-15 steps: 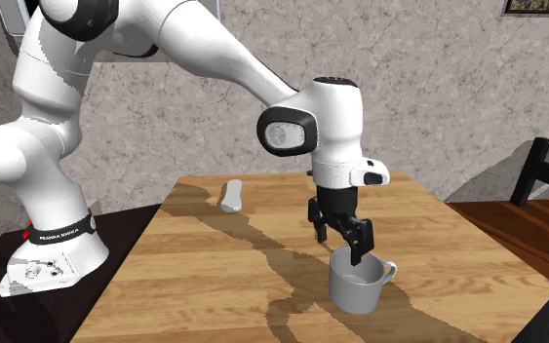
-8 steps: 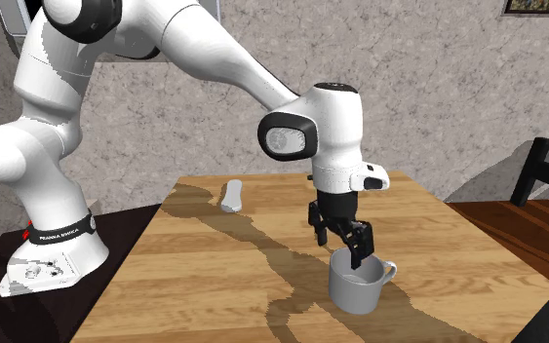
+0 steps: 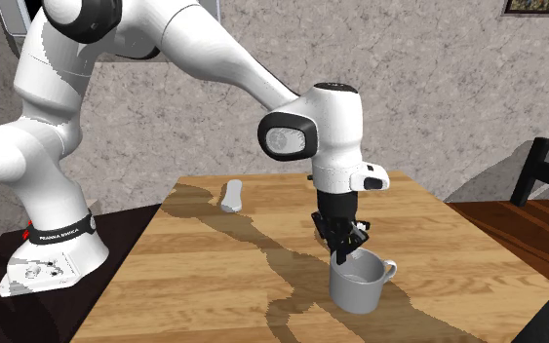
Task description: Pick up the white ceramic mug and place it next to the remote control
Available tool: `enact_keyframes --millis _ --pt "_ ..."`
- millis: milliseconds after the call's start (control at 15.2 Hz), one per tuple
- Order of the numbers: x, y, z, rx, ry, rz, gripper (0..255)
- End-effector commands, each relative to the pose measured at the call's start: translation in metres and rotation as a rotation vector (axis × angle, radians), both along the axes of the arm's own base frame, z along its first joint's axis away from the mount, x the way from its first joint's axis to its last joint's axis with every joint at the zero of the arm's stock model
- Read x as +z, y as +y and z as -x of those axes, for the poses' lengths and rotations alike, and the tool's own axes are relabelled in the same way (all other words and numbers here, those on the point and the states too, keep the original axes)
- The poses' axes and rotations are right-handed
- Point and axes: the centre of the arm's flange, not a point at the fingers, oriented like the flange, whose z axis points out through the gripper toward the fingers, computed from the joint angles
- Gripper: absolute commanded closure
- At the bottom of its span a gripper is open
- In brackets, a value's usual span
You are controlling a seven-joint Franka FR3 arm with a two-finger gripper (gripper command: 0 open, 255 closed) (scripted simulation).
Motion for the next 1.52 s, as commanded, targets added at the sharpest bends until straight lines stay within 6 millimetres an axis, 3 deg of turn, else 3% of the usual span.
enact_keyframes --millis 0,132,1452 --pt "0.0 0.0 0.0 0.0 0.0 0.0 255" --pt "0.0 0.0 0.0 0.0 0.0 0.0 255" --pt "0.106 0.0 0.0 0.0 0.0 0.0 255"
